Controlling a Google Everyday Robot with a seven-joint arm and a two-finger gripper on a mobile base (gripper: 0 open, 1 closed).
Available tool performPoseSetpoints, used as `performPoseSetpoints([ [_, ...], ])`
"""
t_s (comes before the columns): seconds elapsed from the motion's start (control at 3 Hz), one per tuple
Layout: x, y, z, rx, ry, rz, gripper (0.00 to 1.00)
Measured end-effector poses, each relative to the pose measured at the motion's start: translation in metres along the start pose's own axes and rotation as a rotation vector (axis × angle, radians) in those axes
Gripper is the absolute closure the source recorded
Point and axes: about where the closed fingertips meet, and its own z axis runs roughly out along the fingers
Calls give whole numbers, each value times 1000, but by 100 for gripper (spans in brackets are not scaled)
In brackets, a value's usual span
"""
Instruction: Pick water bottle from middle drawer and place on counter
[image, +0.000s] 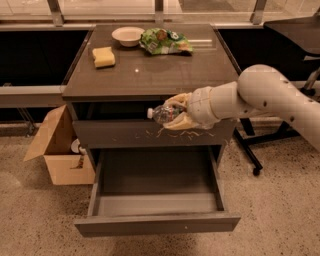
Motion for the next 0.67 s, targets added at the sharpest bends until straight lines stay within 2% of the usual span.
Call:
performPoseSetpoints([
  [0.33,-29,-45,-35,55,-14,-79,100],
  [0.67,-29,-45,-35,55,-14,-79,100],
])
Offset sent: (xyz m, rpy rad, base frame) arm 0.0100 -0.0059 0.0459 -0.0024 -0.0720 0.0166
